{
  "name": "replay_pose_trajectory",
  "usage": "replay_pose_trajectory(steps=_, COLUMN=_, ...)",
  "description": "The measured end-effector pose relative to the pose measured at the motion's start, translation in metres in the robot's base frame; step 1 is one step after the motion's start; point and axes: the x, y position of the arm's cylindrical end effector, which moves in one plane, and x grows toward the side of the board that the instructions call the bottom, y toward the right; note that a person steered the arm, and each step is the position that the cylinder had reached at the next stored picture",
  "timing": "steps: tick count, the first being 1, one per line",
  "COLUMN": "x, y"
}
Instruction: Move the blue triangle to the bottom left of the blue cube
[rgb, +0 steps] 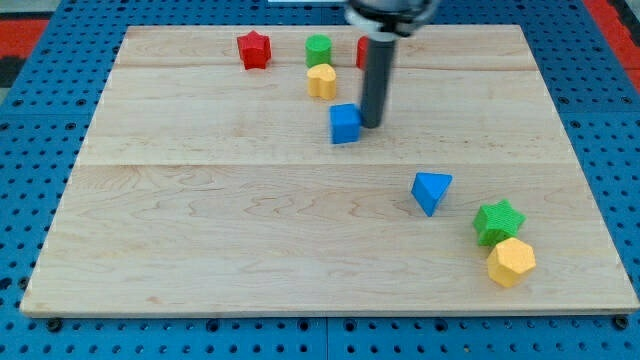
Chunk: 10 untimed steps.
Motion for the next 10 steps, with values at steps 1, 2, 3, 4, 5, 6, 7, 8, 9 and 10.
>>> replay_pose_trajectory(steps=1, x=-0.01, y=-0.02)
replay_pose_trajectory(steps=2, x=-0.007, y=0.026)
replay_pose_trajectory(steps=3, x=0.031, y=0.075)
replay_pose_trajectory(steps=4, x=0.06, y=0.162)
replay_pose_trajectory(steps=5, x=0.108, y=0.159)
replay_pose_trajectory(steps=6, x=0.128, y=0.108)
replay_pose_trajectory(steps=7, x=0.133, y=0.02)
replay_pose_trajectory(steps=8, x=0.121, y=0.025)
replay_pose_trajectory(steps=9, x=0.119, y=0.091)
replay_pose_trajectory(steps=10, x=0.089, y=0.093)
